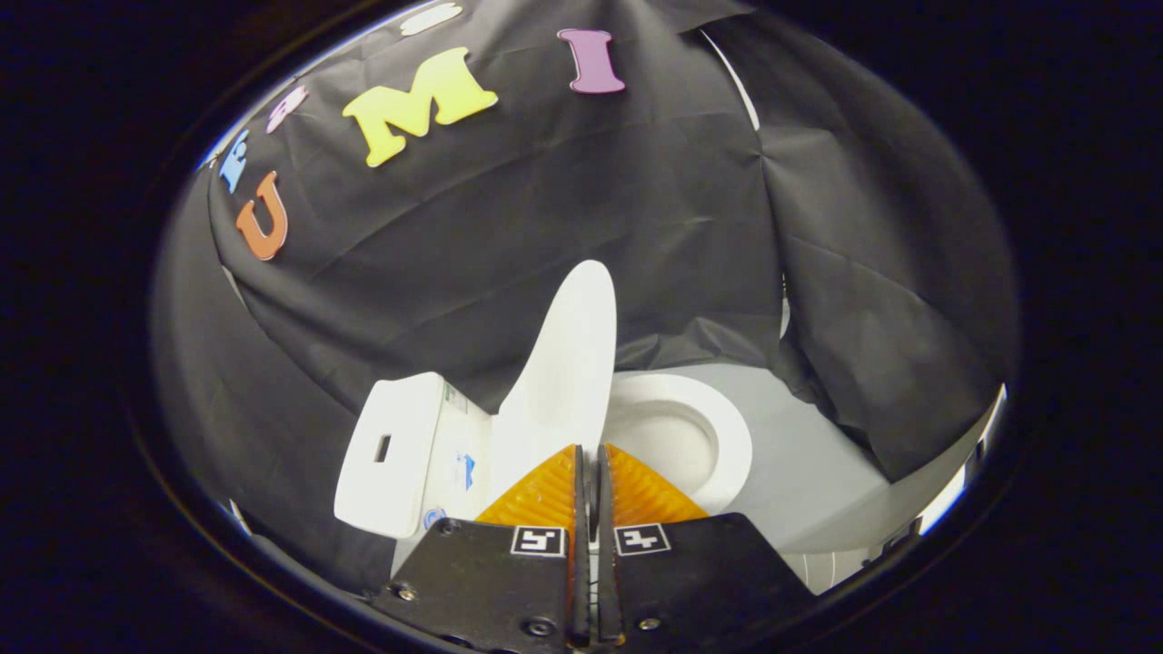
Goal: Open the toilet lid.
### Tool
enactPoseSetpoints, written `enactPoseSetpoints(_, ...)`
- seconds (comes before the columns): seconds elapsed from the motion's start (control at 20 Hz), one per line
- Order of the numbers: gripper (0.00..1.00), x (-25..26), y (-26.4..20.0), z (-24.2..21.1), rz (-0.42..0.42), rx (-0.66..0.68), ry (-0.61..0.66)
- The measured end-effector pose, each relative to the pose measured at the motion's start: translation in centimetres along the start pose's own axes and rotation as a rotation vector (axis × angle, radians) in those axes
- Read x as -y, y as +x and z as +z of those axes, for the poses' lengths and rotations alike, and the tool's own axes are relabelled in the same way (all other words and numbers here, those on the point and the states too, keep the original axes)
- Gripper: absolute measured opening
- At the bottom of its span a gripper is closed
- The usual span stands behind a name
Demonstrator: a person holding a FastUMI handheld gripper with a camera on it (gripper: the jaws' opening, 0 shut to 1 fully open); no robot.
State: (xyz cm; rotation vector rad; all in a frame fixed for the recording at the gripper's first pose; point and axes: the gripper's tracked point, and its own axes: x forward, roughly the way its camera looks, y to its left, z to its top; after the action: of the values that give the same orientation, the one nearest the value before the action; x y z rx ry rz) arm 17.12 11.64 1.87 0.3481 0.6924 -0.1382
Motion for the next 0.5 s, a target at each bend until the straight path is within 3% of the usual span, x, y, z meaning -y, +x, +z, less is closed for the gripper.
enactPoseSetpoints(0.5, 0.07, -4.5, -0.5, 0.9, -0.022, 0.02, -0.076)
